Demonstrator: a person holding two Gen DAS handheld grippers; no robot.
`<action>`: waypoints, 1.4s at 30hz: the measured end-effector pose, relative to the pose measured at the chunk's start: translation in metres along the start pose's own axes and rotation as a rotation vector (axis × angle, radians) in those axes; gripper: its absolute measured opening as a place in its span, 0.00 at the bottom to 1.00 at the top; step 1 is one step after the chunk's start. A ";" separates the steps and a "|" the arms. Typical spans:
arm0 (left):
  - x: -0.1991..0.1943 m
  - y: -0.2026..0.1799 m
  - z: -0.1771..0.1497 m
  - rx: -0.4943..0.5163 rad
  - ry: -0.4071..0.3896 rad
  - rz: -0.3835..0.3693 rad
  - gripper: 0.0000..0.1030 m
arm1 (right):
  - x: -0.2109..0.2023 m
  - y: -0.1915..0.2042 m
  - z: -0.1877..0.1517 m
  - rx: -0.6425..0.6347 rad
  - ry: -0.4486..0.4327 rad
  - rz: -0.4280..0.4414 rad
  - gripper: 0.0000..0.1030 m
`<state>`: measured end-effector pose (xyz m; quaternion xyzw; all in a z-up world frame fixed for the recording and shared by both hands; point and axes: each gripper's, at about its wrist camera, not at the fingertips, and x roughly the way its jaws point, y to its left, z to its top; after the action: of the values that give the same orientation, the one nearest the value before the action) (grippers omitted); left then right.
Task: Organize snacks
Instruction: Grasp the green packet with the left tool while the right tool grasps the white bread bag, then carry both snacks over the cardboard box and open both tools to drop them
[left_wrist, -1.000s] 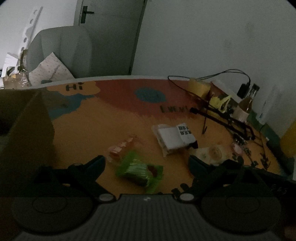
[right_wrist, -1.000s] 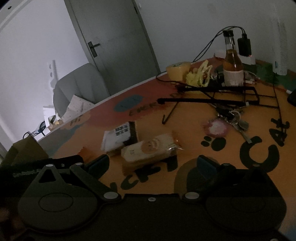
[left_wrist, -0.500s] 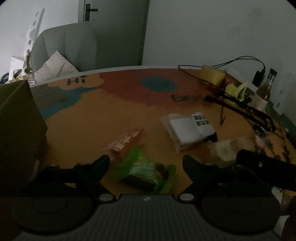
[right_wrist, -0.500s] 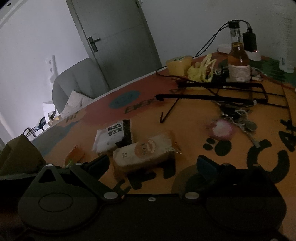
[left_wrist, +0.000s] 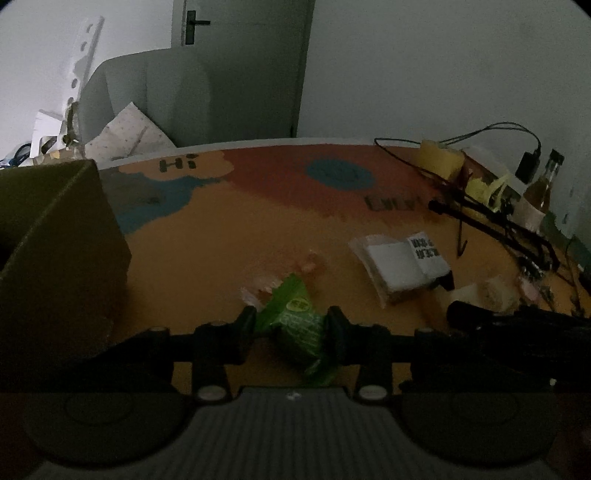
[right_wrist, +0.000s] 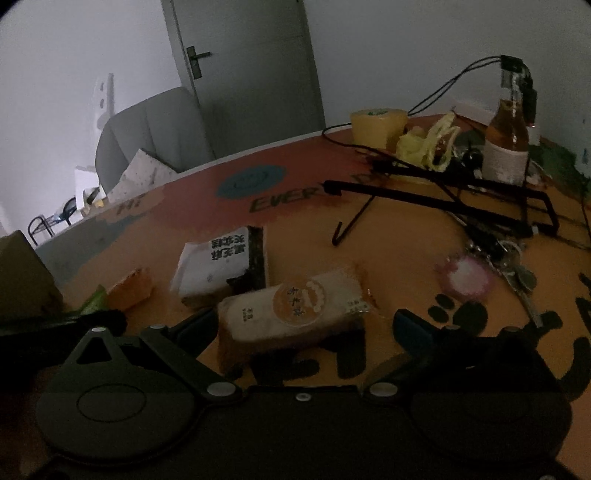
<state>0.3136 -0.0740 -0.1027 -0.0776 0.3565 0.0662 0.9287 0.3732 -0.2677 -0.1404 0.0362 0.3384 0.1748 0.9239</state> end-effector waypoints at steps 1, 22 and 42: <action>-0.001 0.001 0.001 -0.001 -0.003 0.000 0.39 | 0.002 0.001 0.001 -0.008 -0.002 0.000 1.00; -0.011 0.018 0.013 -0.045 -0.048 -0.024 0.37 | 0.017 0.007 0.012 -0.117 -0.035 -0.033 1.00; -0.032 0.022 0.009 -0.044 -0.064 -0.081 0.37 | -0.018 0.009 0.010 -0.048 -0.030 -0.046 0.75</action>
<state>0.2923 -0.0532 -0.0766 -0.1100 0.3214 0.0390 0.9397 0.3645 -0.2654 -0.1199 0.0087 0.3208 0.1611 0.9333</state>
